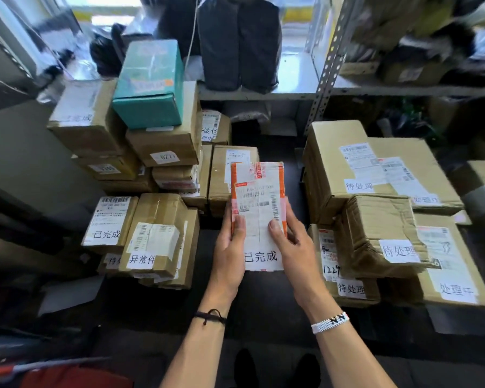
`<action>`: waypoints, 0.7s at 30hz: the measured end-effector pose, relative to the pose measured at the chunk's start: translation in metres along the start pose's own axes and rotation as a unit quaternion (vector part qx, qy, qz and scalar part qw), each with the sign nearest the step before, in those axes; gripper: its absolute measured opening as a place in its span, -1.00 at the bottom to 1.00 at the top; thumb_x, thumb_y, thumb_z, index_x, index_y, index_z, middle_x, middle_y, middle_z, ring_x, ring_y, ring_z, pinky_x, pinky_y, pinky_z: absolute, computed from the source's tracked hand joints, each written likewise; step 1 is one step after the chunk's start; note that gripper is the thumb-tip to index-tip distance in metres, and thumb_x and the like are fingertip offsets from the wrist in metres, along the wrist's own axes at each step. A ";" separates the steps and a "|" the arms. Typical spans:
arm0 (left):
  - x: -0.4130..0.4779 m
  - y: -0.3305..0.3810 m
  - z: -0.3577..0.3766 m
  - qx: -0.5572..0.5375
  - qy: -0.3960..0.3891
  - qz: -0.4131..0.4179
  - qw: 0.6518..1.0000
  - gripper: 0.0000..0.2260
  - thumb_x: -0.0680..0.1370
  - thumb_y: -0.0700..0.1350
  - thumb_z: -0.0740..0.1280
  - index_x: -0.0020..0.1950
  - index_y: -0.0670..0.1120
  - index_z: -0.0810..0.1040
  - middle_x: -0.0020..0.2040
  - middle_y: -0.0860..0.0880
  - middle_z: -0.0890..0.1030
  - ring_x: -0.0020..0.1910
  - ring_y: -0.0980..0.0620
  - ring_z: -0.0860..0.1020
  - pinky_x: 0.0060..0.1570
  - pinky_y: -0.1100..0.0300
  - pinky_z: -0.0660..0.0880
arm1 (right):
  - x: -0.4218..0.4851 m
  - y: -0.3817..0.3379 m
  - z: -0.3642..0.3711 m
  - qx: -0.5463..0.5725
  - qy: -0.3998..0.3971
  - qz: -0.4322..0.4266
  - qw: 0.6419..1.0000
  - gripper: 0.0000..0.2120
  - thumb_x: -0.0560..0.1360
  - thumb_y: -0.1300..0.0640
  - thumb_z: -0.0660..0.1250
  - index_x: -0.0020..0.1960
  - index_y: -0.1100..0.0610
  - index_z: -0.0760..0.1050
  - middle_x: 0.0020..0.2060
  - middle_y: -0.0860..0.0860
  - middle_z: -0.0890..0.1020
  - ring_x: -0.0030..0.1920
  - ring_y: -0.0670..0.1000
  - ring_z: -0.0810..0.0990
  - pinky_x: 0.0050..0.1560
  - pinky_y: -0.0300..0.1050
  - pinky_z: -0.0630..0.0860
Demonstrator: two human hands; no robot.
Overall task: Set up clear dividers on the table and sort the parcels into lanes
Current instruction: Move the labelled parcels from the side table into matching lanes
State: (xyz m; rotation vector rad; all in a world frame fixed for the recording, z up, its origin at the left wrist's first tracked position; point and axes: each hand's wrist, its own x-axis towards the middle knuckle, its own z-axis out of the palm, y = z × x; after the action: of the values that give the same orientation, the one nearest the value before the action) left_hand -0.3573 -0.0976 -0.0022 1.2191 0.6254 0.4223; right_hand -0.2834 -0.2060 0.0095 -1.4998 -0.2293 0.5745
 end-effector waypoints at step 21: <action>-0.054 0.087 0.072 -0.017 -0.145 0.131 0.981 -0.48 0.68 0.17 0.22 0.64 0.22 0.21 0.59 -0.07 0.38 0.46 -0.17 0.51 0.34 -0.26 0.53 | -0.068 -0.092 -0.051 0.056 0.078 -0.154 0.983 -0.47 0.56 -0.06 0.44 0.51 -0.18 0.47 0.35 0.11 0.58 0.27 0.11 0.66 0.17 0.18 0.67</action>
State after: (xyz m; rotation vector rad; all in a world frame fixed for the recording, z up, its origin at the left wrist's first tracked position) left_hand -0.3488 -0.1572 0.1081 1.3059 0.2075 0.4622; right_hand -0.2967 -0.2813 0.1093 -1.3602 -0.2952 0.2166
